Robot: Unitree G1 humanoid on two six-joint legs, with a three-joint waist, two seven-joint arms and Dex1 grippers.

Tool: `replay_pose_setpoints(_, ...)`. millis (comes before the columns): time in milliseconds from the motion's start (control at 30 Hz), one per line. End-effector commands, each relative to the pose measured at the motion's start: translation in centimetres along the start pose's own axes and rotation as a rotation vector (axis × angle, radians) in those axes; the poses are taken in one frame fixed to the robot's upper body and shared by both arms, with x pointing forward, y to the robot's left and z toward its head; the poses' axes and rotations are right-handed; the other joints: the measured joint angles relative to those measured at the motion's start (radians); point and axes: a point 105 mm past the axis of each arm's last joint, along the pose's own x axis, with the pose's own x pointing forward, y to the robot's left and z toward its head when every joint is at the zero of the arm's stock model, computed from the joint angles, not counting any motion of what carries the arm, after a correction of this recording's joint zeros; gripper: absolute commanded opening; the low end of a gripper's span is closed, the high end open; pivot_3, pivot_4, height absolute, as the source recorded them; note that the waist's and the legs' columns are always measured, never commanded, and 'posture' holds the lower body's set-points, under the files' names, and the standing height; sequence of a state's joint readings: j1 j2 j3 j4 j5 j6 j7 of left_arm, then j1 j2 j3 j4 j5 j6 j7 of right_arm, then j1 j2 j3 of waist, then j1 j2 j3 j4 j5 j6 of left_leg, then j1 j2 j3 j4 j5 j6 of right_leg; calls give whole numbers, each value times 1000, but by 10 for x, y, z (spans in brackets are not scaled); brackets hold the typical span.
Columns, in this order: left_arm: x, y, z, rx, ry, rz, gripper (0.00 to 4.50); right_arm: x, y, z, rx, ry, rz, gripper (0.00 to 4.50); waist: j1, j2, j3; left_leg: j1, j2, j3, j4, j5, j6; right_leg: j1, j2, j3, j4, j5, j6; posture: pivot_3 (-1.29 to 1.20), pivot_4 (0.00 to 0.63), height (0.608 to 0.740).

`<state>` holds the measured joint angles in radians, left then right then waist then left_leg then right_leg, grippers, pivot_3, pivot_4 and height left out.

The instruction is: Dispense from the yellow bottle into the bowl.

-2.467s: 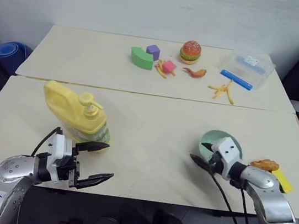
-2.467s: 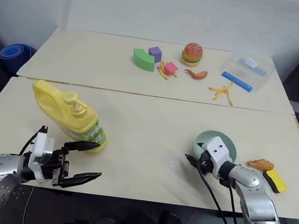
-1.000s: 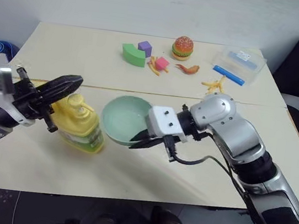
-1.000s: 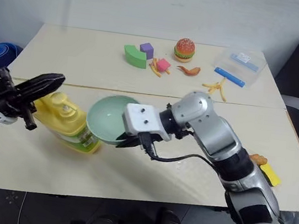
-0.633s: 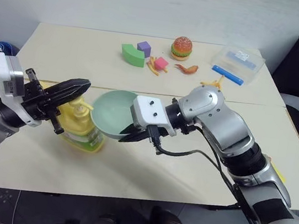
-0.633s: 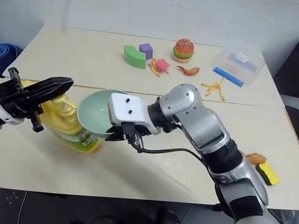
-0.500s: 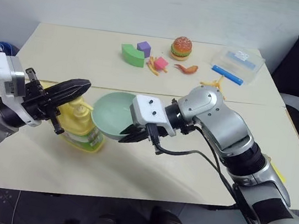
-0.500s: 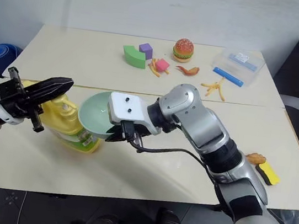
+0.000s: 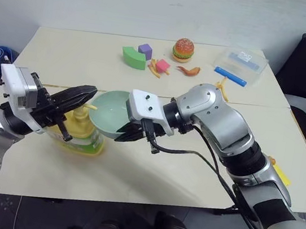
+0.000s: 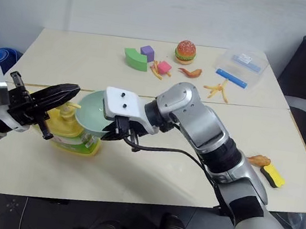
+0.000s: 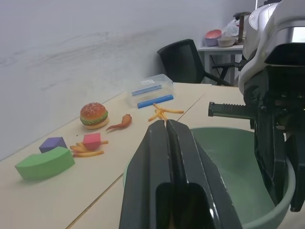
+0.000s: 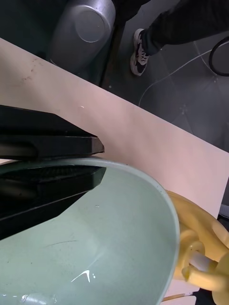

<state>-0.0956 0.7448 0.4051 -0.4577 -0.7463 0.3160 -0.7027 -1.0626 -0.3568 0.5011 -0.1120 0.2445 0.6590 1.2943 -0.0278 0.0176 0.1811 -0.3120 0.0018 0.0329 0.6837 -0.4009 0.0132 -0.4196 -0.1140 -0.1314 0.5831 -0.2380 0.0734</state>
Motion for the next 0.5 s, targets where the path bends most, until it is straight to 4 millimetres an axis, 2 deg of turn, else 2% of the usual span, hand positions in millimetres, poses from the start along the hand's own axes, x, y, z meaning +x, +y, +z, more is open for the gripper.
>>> replay_pose_setpoints(33,-7,-11,-50,-128,167,2,53,0,1,20,-64,-48,17,0,0,2,-1,0,0,0,0,0,0,0,0,0,0,0,0,0,150,740)
replay_pose_setpoints(300,-14,-12,-61,-170,197,25,53,0,2,20,-70,-51,27,0,0,11,-6,10,1,1,-3,-1,0,7,0,1,-1,-1,-1,0,150,740)
replay_pose_setpoints(500,-12,-7,-44,-184,107,52,53,0,2,20,-77,-53,27,0,0,13,-7,10,1,1,-3,-1,0,7,0,2,0,-1,-1,0,150,740)
